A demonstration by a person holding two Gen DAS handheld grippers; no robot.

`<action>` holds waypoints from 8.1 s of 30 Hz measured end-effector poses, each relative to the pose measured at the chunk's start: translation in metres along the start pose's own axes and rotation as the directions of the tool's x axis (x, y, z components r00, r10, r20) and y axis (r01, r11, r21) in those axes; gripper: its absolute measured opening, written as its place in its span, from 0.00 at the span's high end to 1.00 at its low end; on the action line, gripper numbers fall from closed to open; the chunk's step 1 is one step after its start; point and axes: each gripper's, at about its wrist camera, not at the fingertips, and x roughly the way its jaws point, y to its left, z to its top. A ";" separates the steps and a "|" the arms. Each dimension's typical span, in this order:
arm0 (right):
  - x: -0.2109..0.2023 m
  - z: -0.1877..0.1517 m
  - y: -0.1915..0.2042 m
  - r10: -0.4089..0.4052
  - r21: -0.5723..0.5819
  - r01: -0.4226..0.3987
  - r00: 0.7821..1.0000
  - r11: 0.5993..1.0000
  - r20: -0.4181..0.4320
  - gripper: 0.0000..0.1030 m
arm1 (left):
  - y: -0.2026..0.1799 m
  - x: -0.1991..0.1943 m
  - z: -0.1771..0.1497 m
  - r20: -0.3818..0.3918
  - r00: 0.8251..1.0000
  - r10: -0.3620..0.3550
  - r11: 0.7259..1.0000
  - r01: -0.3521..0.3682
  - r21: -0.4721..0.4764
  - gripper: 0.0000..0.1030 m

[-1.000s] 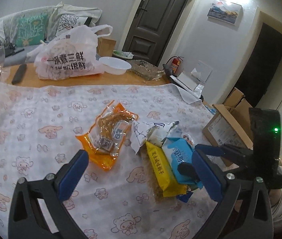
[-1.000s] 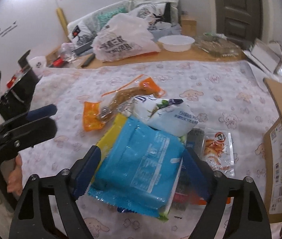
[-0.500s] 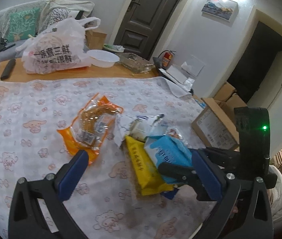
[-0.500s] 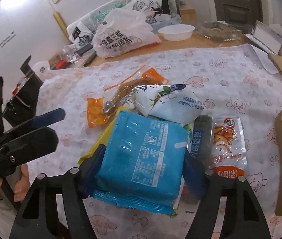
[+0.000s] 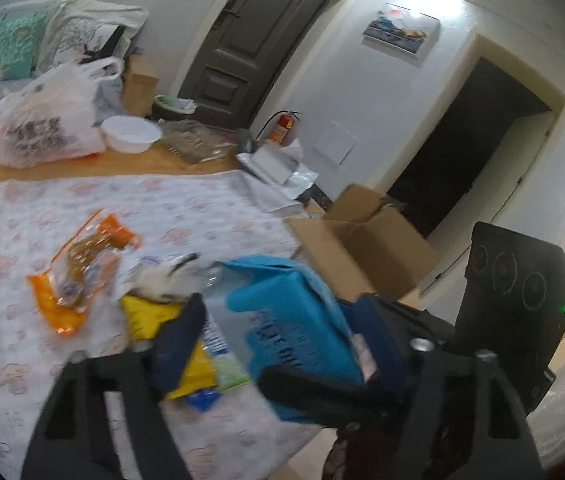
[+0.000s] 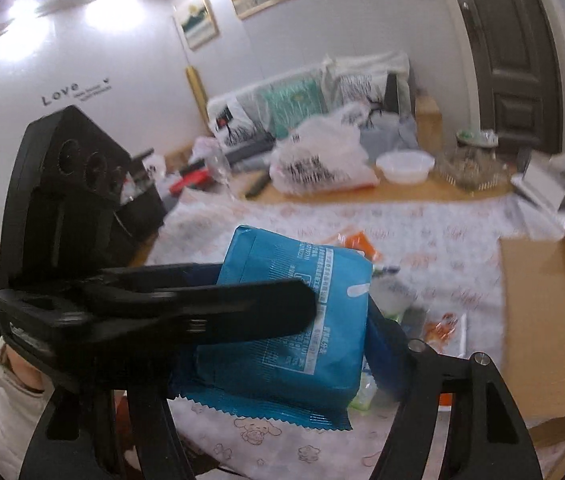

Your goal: Organize snacks

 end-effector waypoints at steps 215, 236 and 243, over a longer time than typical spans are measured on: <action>0.070 -0.033 -0.025 -0.137 0.043 0.149 0.968 0.988 -0.210 0.32 | 0.086 -0.012 -0.067 -0.062 0.914 0.400 0.916 -0.402 -0.021 0.65; -0.110 0.000 -0.105 -0.238 0.060 0.233 0.965 0.971 0.112 0.32 | -0.129 0.029 0.032 0.101 0.957 0.272 0.929 -0.289 0.232 0.65; -0.129 -0.019 -0.169 -0.323 0.083 0.318 0.944 0.945 0.065 0.32 | -0.185 0.128 0.048 -0.028 0.987 0.161 0.941 -0.145 0.305 0.65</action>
